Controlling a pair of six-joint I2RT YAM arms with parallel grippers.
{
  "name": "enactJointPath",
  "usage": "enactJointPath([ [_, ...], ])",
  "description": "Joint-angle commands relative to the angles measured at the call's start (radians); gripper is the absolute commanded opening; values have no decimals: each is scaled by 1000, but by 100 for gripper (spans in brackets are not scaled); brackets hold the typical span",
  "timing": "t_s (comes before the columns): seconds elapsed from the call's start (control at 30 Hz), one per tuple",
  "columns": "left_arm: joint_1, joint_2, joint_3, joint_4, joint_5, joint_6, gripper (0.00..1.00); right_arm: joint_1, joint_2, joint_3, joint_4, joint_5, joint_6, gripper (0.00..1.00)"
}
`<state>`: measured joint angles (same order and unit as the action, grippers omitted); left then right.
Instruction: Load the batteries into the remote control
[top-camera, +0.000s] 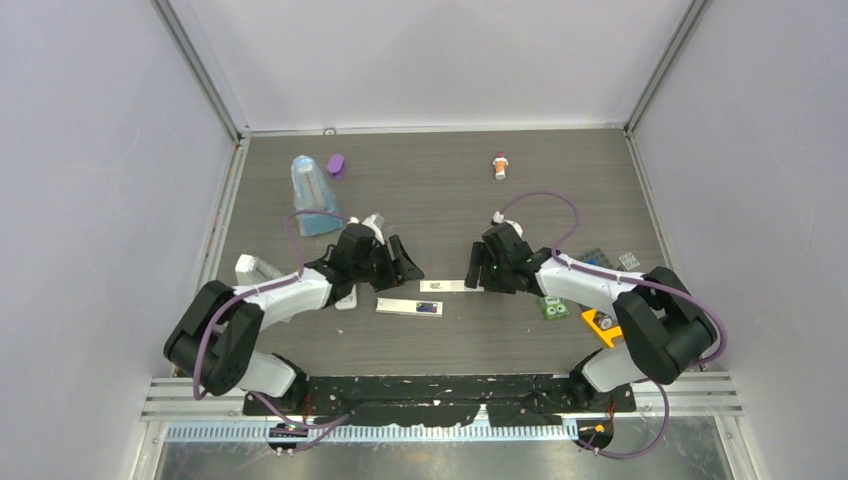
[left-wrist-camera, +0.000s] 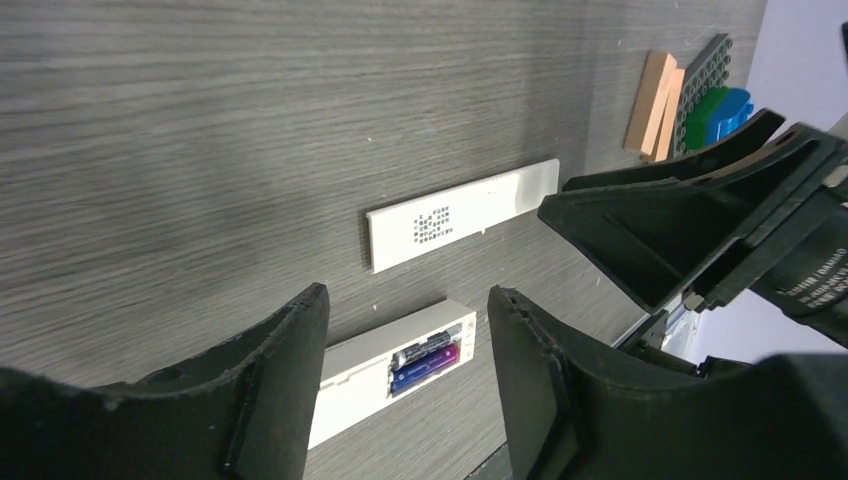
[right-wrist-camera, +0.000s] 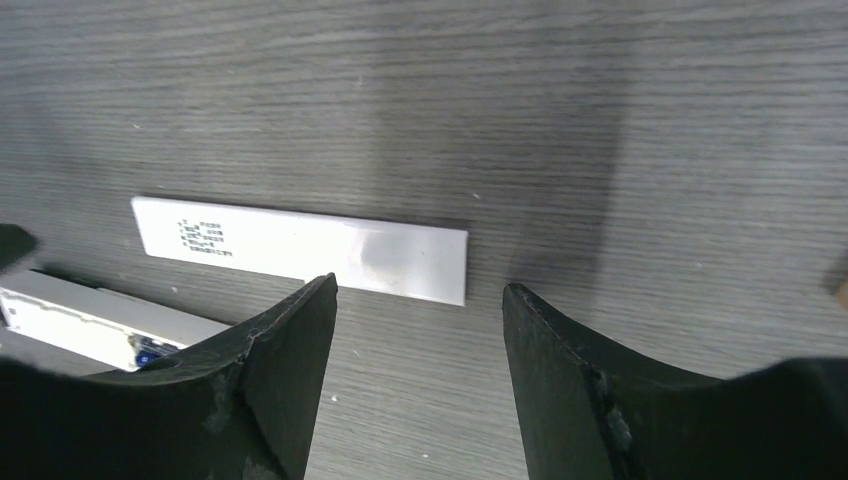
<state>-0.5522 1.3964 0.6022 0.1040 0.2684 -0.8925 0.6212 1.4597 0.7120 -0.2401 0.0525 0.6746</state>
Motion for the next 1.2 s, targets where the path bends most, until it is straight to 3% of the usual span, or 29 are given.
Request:
enactJointPath([
  [0.0, -52, 61, 51, 98, -22, -32, 58, -7, 10, -31, 97, -37, 29, 66],
  [0.23, -85, 155, 58, 140, -60, -60, 47, -21, 26, -61, 146, -95, 26, 61],
  [0.6, -96, 218, 51, 224, -2, -91, 43, -24, 39, -85, 208, -174, 49, 57],
  [0.87, -95, 193, 40, 277, 23, -87, 31, -24, 27, -83, 217, -204, 53, 56],
  [1.17, -96, 178, 0, 387, 60, -100, 27, -24, 17, -79, 212, -237, 61, 51],
])
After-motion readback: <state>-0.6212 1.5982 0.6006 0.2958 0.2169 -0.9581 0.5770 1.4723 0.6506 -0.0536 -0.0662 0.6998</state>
